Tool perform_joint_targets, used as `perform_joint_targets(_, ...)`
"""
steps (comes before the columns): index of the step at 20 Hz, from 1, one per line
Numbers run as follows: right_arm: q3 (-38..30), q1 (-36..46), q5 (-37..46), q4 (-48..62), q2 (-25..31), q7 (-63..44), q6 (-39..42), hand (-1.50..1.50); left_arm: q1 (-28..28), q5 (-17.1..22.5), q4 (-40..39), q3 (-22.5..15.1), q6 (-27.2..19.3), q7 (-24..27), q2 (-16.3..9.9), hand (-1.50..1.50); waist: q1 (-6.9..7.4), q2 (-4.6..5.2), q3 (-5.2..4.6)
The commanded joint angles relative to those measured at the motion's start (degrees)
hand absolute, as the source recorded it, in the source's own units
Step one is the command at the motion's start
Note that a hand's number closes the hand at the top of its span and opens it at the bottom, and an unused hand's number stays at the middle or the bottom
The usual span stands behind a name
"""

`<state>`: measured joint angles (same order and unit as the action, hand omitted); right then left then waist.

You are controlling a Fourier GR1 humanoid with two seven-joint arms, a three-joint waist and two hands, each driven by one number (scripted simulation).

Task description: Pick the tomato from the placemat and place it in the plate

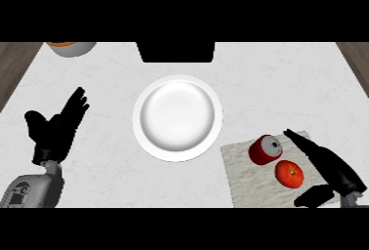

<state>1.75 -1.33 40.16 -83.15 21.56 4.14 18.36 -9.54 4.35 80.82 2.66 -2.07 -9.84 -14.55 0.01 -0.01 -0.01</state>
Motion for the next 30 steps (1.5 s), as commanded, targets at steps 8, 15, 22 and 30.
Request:
perform_joint_targets(8,4.4,1.5,7.0,4.9,-2.7,1.1,1.2,1.50,-1.6,-2.4,-1.0,1.6,0.7,-0.6,1.2,0.00,-0.15,0.01,0.00)
perform_joint_targets(15,4.0,2.5,7.0,7.2,-2.1,8.2,0.1,1.50,-4.1,-1.7,-1.6,2.0,0.9,-3.5,2.3,0.00,-0.18,0.00,0.01)
perform_joint_targets(22,0.5,1.8,7.7,2.7,-2.8,7.2,-4.7,1.50,1.1,-2.2,0.6,3.1,3.3,0.2,0.6,0.00,-0.11,-0.04,0.00)
perform_joint_targets(30,32.7,9.6,21.7,-7.0,-21.1,-7.2,-8.0,1.50,-2.2,-2.4,-0.9,-0.1,4.1,-0.3,2.7,0.00,5.70,-0.43,-0.15)
